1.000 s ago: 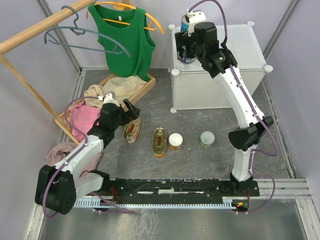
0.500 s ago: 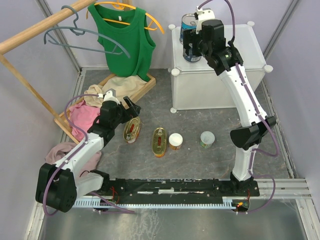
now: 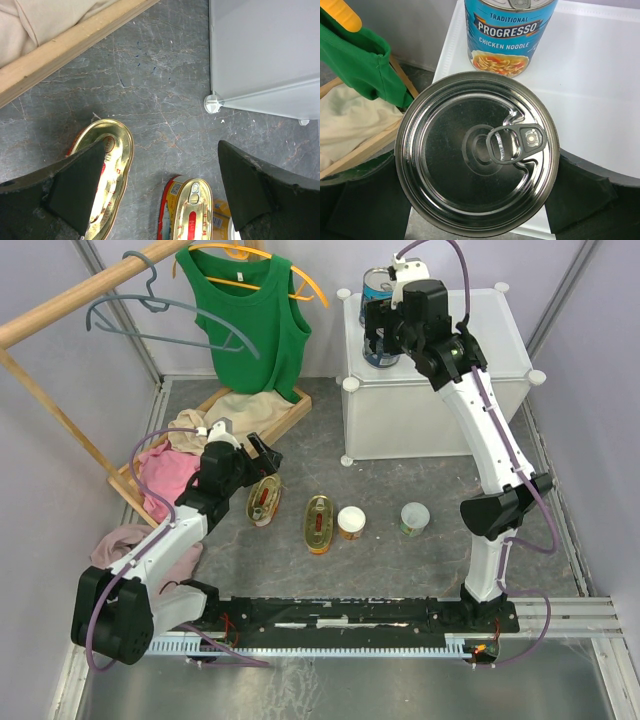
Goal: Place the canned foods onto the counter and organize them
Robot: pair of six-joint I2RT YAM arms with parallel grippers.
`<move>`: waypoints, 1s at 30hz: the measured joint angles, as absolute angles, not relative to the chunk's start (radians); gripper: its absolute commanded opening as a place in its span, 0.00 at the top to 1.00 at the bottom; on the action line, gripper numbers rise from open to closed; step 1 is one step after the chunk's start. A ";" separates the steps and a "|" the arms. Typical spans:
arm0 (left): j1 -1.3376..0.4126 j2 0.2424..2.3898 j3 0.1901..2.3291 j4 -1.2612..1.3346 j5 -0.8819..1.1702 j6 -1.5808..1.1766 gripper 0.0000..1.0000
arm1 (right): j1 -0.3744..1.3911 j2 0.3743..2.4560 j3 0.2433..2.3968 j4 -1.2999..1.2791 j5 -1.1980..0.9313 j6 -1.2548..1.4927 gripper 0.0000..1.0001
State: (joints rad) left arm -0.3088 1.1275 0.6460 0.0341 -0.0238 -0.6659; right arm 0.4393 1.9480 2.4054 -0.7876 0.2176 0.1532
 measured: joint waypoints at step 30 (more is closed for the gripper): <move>-0.309 1.178 0.646 0.061 -0.022 -0.666 0.00 | 0.435 2.022 2.505 -0.831 0.218 0.163 0.82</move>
State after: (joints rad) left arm -0.3088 1.1778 0.6460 0.0612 -0.0216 -0.6659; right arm 0.4347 2.0220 2.5046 -0.8310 0.2184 0.1631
